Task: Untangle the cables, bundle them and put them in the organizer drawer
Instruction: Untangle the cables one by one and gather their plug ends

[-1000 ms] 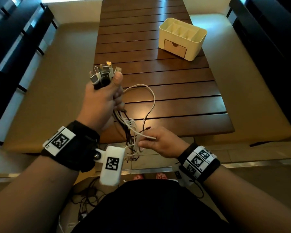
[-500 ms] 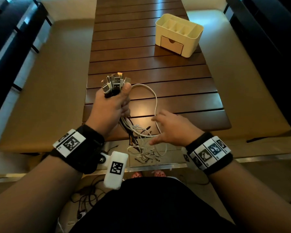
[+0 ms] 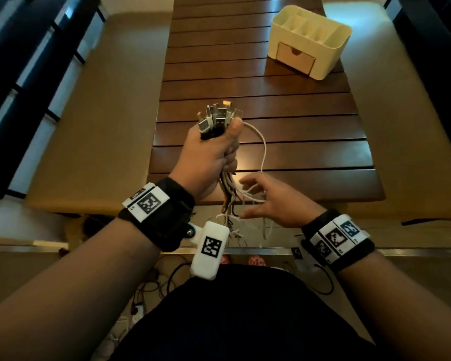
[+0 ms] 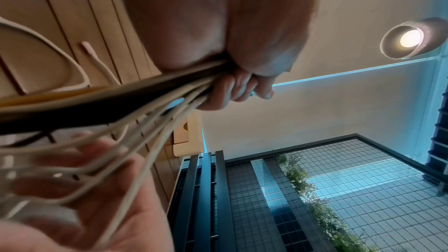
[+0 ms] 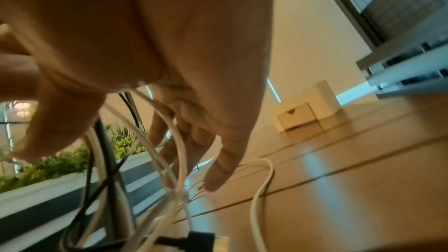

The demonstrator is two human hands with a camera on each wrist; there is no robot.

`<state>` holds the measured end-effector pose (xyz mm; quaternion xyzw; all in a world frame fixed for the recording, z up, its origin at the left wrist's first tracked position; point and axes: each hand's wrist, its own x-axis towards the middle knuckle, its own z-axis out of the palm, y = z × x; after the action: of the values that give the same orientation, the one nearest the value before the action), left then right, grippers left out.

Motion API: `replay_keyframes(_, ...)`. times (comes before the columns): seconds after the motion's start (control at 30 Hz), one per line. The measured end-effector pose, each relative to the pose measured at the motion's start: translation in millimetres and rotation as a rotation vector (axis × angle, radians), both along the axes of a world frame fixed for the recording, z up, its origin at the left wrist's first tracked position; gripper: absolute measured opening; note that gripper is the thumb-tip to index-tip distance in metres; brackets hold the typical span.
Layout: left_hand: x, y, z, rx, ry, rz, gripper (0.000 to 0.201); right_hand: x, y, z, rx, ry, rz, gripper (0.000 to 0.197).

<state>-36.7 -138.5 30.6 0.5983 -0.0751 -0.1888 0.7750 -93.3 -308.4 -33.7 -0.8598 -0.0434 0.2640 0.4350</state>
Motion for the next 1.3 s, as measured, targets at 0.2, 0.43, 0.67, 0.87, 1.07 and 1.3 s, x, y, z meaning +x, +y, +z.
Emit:
replay_keyframes(0.2,1.0,2.1,-7.3,-0.015,0.025,0.038,0.022,5.3,-1.6,9.4,0.140,-0.159,-0.016,0.133)
replay_keyframes(0.43,1.5,-11.1,-1.3,-0.088,0.038,-0.025,0.021,7.7,46.4,-16.4,0.176,-0.075,-0.163,0.027)
replay_keyframes(0.67,-2.9,7.8,-6.3,-0.124,0.045,-0.020,0.018,10.8,37.1,-23.3,0.028,0.047,0.153,0.037)
replay_keyframes(0.87,-7.5,32.0,-10.3,-0.169,0.105,0.076,0.017,45.6,-16.2,2.2,0.045,0.199,0.100,0.141)
replay_keyframes(1.07,-2.7,36.7,-6.5,-0.134,0.086,0.160,0.020,105.4,-33.0,-26.7,0.108,0.166,-0.082,0.048)
replay_keyframes(1.3,-0.7,48.5,-2.0,-0.082,0.086,0.214,0.018,160.1,22.6,-45.9,-0.184,-0.216,-0.132,0.023)
